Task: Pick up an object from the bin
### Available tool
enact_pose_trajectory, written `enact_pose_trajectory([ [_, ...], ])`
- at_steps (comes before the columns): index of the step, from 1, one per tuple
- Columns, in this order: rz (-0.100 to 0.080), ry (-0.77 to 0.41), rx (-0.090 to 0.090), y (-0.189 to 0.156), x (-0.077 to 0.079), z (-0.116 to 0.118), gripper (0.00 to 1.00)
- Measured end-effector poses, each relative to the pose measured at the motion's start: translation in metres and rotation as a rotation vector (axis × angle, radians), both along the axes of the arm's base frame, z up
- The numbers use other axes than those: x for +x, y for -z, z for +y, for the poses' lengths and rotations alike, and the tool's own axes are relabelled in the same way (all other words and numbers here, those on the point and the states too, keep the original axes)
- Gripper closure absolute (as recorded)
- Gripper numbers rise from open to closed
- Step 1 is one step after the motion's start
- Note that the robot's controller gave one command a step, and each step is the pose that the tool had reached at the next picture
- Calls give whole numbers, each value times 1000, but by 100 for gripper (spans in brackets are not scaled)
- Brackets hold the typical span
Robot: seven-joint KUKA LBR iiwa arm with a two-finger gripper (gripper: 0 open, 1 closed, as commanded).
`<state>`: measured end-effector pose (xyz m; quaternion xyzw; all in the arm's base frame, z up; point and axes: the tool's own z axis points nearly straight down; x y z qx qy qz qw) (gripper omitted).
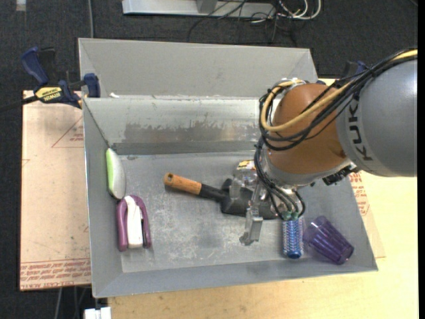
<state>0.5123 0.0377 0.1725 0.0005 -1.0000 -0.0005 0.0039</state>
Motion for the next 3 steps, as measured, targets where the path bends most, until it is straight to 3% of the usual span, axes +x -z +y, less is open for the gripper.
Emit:
enact_pose_trajectory([
  [1, -8, 2, 0, -4, 2, 0, 0],
  [2, -6, 216, 0, 75, 35, -20, 0],
  [3, -27, 333, 3, 97, 52, -18, 0],
])
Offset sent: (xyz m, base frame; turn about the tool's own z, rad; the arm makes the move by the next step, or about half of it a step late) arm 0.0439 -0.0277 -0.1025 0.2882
